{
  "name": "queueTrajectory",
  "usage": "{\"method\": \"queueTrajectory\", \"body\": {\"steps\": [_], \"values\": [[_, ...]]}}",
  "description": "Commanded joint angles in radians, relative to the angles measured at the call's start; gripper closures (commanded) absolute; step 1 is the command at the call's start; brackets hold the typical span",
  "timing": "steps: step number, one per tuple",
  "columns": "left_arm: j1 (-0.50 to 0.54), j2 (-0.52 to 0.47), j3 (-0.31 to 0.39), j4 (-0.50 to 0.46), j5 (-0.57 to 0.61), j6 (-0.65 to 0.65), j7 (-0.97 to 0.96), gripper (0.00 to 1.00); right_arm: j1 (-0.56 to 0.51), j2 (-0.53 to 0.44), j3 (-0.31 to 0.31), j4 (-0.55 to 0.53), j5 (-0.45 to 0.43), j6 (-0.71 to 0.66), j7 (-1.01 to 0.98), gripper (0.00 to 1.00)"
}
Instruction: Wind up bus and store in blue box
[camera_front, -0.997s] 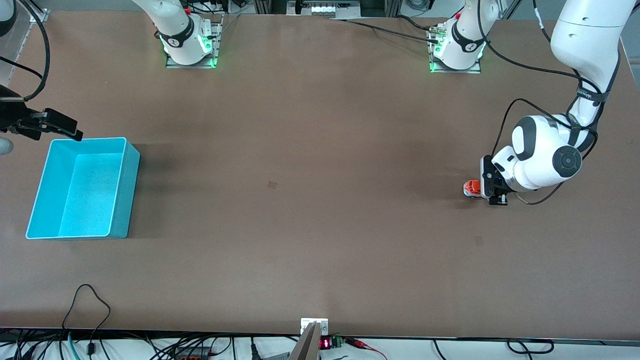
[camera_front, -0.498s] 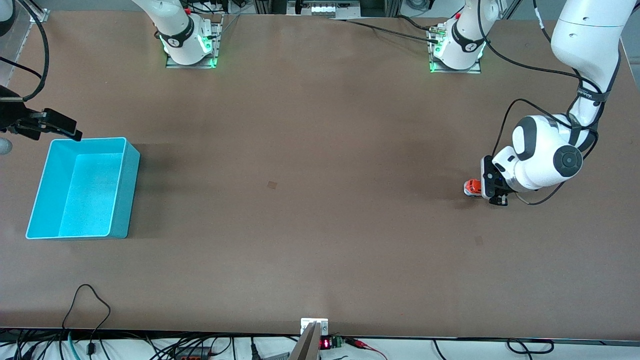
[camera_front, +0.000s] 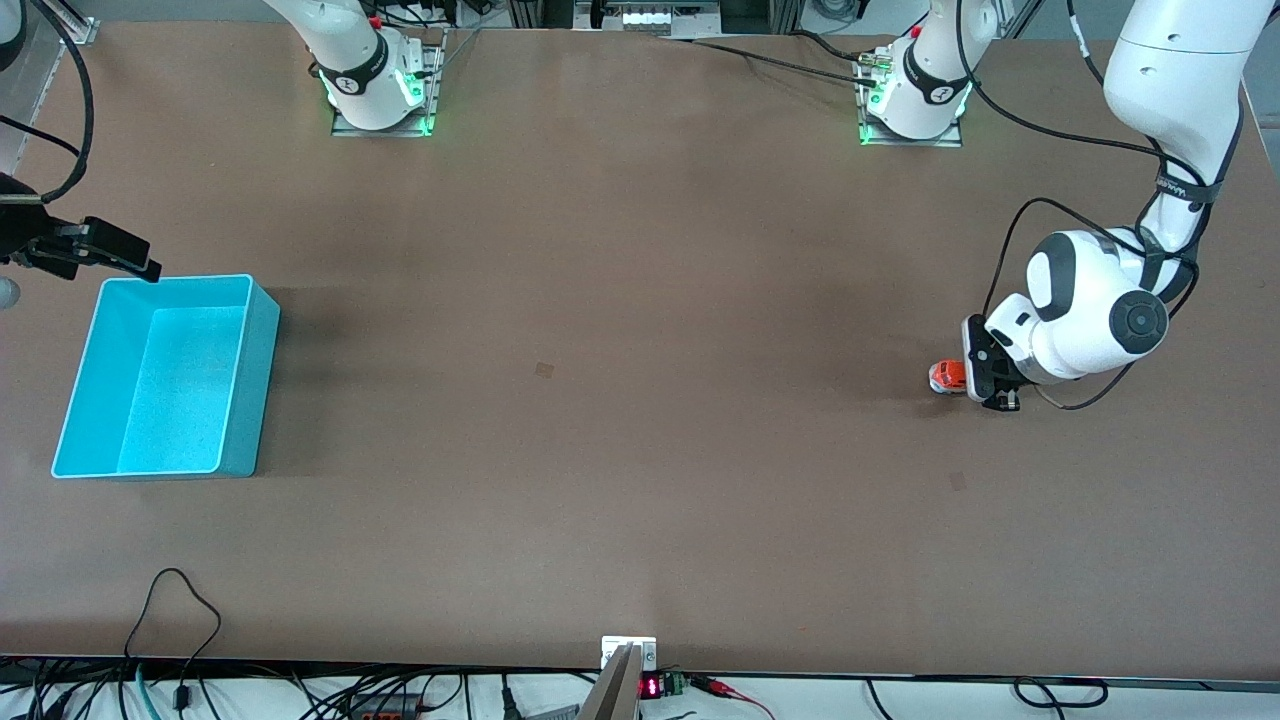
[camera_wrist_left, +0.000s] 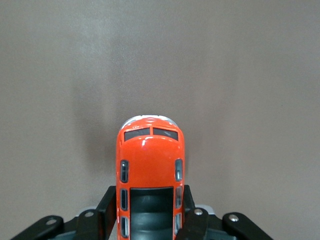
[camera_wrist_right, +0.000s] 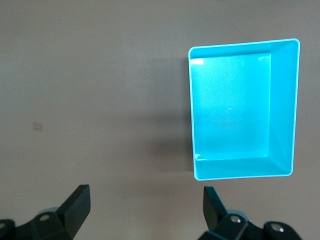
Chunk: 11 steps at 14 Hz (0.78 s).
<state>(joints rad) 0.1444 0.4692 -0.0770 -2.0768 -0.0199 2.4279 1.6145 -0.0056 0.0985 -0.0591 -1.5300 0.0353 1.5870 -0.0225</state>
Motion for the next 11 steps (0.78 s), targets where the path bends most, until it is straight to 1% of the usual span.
{"method": "queueTrajectory", "body": {"steps": [1,4,6,8,11], "values": [[0.004,0.014,-0.001,-0.003,-0.026,0.008,0.001,0.63,-0.008,0.003,0.001,0.01,0.017,-0.013,0.003,0.0],[0.017,0.025,-0.001,0.001,-0.015,0.006,0.015,0.63,-0.008,0.003,0.001,0.01,0.017,-0.013,0.003,0.0],[0.076,0.058,-0.001,0.007,-0.014,0.005,0.016,0.63,-0.008,0.003,0.001,0.01,0.017,-0.013,0.003,0.0],[0.11,0.066,-0.001,0.009,-0.012,-0.001,0.019,0.63,-0.008,0.003,0.001,0.01,0.017,-0.013,0.003,0.0],[0.176,0.074,0.0,0.011,-0.012,-0.003,0.077,0.62,-0.008,0.003,0.001,0.01,0.017,-0.013,0.003,0.0]]}}
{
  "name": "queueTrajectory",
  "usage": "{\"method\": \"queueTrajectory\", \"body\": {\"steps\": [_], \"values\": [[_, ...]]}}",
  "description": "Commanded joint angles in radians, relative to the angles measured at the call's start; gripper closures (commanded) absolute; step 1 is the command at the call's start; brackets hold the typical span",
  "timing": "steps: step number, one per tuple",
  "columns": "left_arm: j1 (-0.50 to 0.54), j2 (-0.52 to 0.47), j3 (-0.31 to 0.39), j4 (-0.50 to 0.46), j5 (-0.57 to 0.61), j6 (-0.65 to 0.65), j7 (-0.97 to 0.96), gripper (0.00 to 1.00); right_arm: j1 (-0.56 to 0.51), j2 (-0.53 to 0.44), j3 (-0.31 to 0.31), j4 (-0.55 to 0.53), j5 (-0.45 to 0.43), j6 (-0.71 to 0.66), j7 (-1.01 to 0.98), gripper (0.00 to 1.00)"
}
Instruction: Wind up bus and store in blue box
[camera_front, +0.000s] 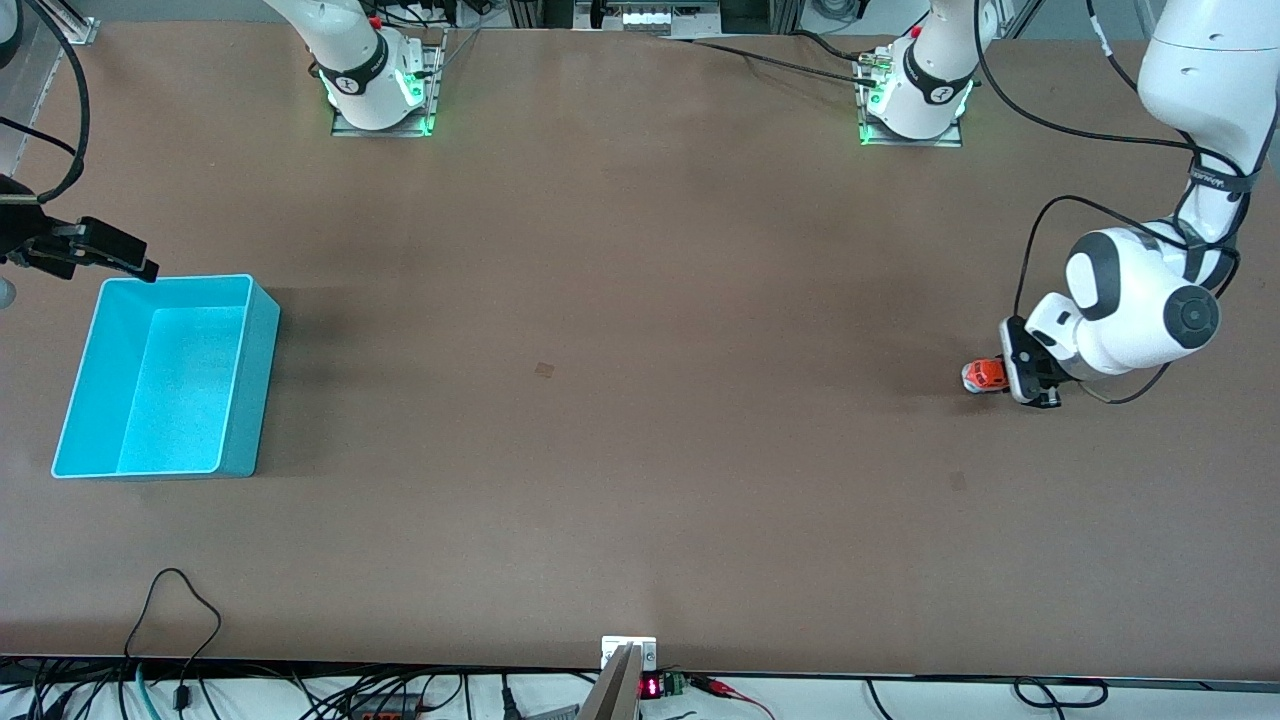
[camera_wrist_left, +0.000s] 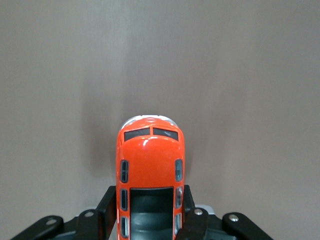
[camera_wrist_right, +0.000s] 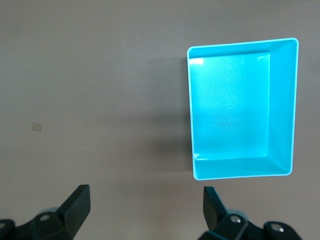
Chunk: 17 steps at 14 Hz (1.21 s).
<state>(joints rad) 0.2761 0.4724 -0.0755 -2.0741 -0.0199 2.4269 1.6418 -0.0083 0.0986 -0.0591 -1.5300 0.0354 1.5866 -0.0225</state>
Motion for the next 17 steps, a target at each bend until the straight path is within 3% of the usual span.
{"method": "queueTrajectory", "body": {"steps": [1,6,7,8,10,13,17], "values": [[0.073,0.08,-0.001,0.015,-0.011,-0.002,0.076,0.61,-0.006,0.003,0.001,0.01,0.017,-0.013,0.003,0.0],[0.133,0.091,-0.001,0.029,0.044,-0.003,0.165,0.59,-0.016,0.003,0.001,0.01,0.017,-0.013,0.003,0.0],[0.141,0.083,-0.001,0.029,0.046,-0.005,0.173,0.47,-0.016,0.003,0.001,0.01,0.017,-0.013,0.003,0.0],[0.143,0.066,-0.003,0.029,0.044,-0.015,0.171,0.0,-0.016,0.003,0.001,0.01,0.017,-0.013,0.003,0.0],[0.13,0.025,-0.007,0.061,0.044,-0.101,0.167,0.0,-0.016,0.003,0.001,0.01,0.017,-0.013,0.003,0.0],[0.121,-0.024,-0.069,0.155,0.048,-0.283,0.173,0.0,-0.016,0.003,0.001,0.01,0.017,-0.013,0.003,0.0],[0.055,-0.092,-0.081,0.166,0.046,-0.347,0.173,0.0,-0.016,0.003,0.001,0.01,0.017,-0.011,0.003,0.0]]}}
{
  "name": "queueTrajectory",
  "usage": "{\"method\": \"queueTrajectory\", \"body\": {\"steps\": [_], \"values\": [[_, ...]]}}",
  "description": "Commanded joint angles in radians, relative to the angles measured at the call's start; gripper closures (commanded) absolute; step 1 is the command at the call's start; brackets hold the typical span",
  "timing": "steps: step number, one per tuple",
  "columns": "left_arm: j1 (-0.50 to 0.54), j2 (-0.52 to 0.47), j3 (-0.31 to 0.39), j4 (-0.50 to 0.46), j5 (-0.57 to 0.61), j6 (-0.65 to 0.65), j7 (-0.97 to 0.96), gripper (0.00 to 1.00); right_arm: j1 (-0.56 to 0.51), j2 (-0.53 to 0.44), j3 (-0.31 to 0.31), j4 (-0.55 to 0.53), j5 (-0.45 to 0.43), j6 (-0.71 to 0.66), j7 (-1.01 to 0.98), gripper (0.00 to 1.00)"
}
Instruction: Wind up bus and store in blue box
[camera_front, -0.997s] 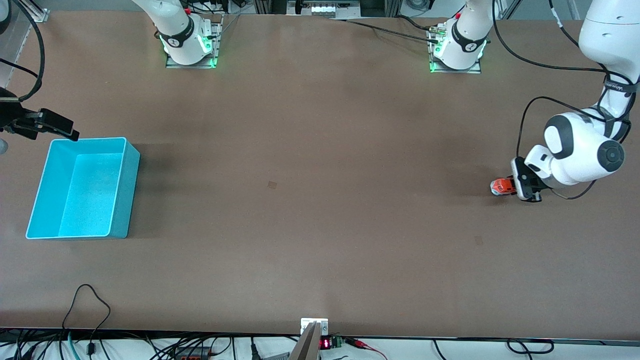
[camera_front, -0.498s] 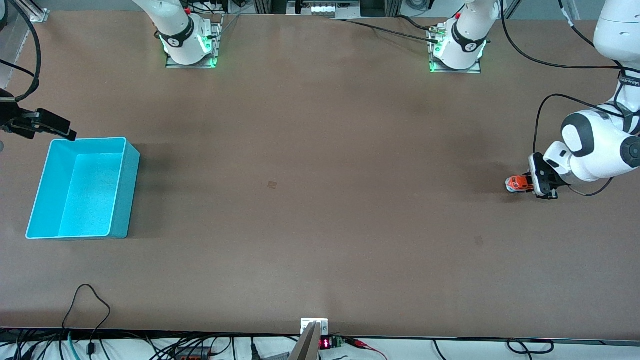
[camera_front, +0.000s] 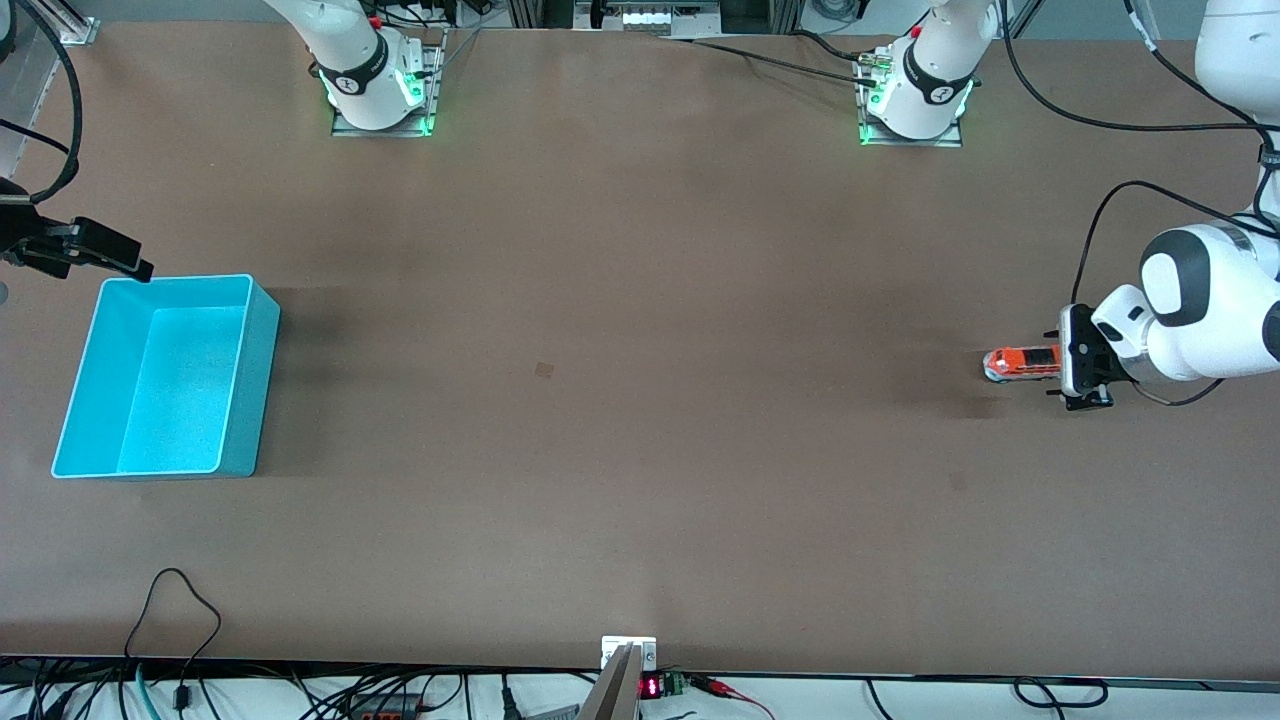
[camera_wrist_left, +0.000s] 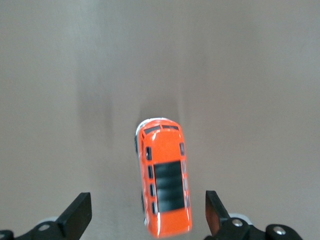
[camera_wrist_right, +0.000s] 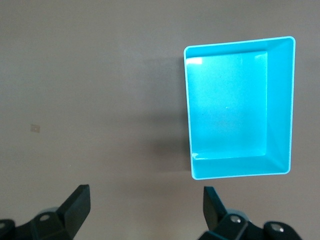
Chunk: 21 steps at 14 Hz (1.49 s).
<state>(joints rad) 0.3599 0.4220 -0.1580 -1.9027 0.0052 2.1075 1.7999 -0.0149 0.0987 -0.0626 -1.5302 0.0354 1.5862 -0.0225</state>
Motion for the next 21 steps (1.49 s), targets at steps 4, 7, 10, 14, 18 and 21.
{"method": "queueTrajectory", "body": {"steps": [4,7,10,14,18,21], "values": [[-0.096,-0.088,-0.017,0.019,0.003,-0.055,0.01,0.0,-0.008,0.001,0.006,0.012,0.017,-0.011,0.009,0.0],[-0.159,-0.086,-0.023,0.06,-0.025,-0.037,-0.001,0.0,-0.008,0.003,0.006,0.012,0.017,-0.012,0.012,0.0],[-0.205,-0.078,-0.023,0.097,-0.065,0.008,-0.039,0.0,-0.008,0.003,0.006,0.01,0.017,-0.012,0.015,0.0],[-0.274,-0.066,-0.02,0.099,-0.123,0.081,-0.173,0.0,-0.004,0.028,0.006,0.01,0.017,-0.011,0.016,0.0],[-0.277,-0.066,-0.009,0.172,-0.111,0.123,-0.547,0.0,-0.005,0.046,0.007,0.01,0.018,-0.012,0.004,0.0],[-0.272,-0.071,0.009,0.198,-0.116,0.12,-0.794,0.0,0.001,0.067,0.013,-0.007,0.017,-0.031,-0.001,0.0]]}}
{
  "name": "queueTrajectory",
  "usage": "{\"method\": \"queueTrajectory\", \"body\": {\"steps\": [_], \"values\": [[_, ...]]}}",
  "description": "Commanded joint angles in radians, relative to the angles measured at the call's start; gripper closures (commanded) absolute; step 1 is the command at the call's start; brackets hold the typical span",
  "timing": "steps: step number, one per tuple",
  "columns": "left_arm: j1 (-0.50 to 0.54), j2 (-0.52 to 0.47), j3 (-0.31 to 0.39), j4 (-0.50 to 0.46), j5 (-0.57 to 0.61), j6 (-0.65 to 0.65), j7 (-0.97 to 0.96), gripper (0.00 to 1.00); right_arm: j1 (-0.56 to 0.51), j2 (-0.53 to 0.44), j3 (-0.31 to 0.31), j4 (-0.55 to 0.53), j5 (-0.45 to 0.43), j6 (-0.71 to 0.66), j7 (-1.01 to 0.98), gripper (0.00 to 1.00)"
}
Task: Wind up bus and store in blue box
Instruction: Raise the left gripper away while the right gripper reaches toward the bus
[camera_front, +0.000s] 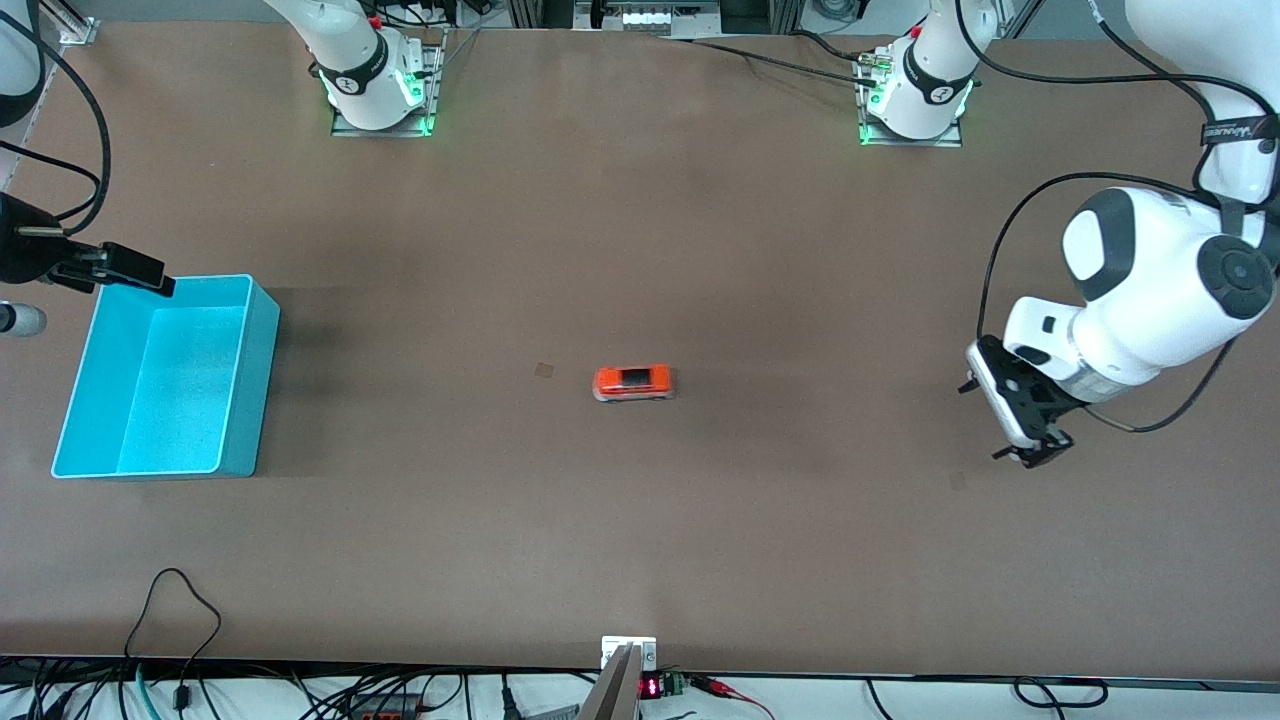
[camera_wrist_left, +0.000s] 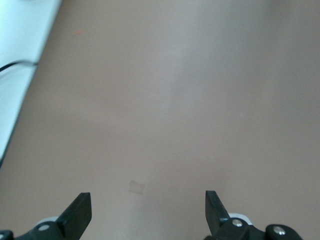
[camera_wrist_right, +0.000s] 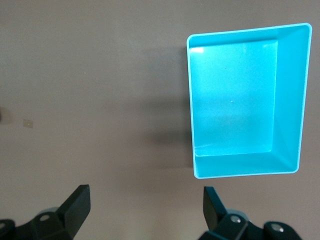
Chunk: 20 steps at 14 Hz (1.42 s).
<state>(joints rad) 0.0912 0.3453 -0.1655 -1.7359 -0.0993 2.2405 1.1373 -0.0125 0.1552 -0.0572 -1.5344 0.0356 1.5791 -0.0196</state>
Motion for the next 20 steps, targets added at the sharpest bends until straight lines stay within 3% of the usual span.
{"method": "queueTrajectory", "body": {"steps": [1,5,8,13,15,20], "values": [[-0.007,0.004,0.038,0.035,-0.014,-0.013,-0.227,0.0,-0.001,0.012,0.01,-0.007,0.018,-0.066,-0.003,0.0],[-0.008,-0.02,0.083,0.056,-0.008,-0.013,-0.659,0.0,0.005,0.01,0.01,-0.023,0.018,-0.157,-0.025,0.0],[-0.008,-0.032,0.125,0.074,-0.013,-0.045,-0.746,0.0,0.011,-0.038,0.011,-0.108,0.018,-0.142,-0.04,0.0],[-0.03,-0.092,0.167,0.165,-0.005,-0.296,-0.942,0.0,0.003,-0.239,0.007,-0.436,0.007,0.091,-0.238,0.0],[-0.074,-0.135,0.222,0.167,-0.007,-0.384,-1.007,0.0,-0.006,-0.273,0.0,-0.507,0.0,0.16,-0.375,0.0],[-0.036,-0.183,0.216,0.199,-0.017,-0.511,-1.081,0.0,-0.003,-0.263,0.007,-0.586,-0.02,0.34,-0.771,0.0]]}}
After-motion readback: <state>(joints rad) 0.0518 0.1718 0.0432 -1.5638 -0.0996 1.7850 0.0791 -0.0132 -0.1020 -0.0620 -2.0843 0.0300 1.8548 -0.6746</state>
